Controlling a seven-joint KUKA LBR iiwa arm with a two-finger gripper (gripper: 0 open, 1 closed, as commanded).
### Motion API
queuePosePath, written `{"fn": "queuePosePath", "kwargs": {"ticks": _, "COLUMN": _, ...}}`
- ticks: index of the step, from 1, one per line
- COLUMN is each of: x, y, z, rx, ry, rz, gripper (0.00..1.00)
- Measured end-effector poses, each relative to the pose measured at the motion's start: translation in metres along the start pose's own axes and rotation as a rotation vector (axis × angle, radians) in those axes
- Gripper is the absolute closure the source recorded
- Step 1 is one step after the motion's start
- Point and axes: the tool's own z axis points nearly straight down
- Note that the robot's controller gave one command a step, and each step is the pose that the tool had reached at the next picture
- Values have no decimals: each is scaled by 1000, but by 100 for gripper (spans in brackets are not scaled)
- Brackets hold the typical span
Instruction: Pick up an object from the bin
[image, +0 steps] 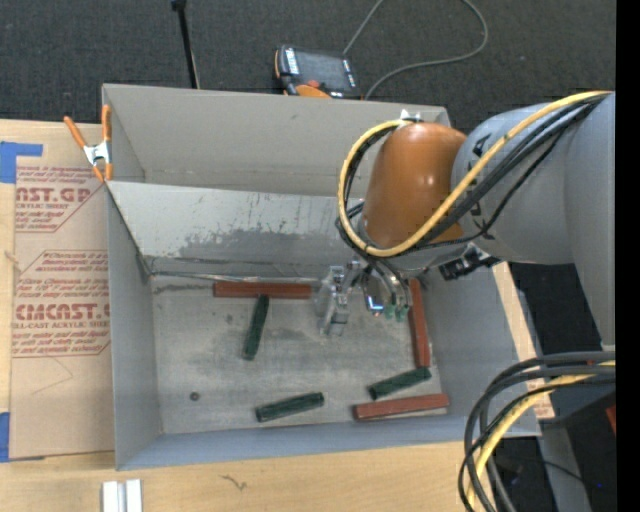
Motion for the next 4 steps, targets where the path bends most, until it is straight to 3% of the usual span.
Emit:
{"fn": "queuePosePath", "kwargs": {"ticks": 1, "x": -2, "y": -1, "z": -5, "rx": 0, "ry": -8, "rz": 1, "gripper": 0}}
{"fn": "queuePosePath", "kwargs": {"ticks": 2, "x": 75, "y": -38, "z": -2, "rx": 3, "ry": 0, "rz": 16, "gripper": 0}}
{"fn": "queuePosePath", "kwargs": {"ticks": 3, "x": 79, "y": 5, "z": 82, "rx": 0, "ry": -6, "rz": -80, "gripper": 0}}
{"fn": "queuePosePath", "kwargs": {"ticks": 4, "x": 79, "y": 4, "z": 79, "rx": 1, "ry": -6, "rz": -77, "gripper": 100}}
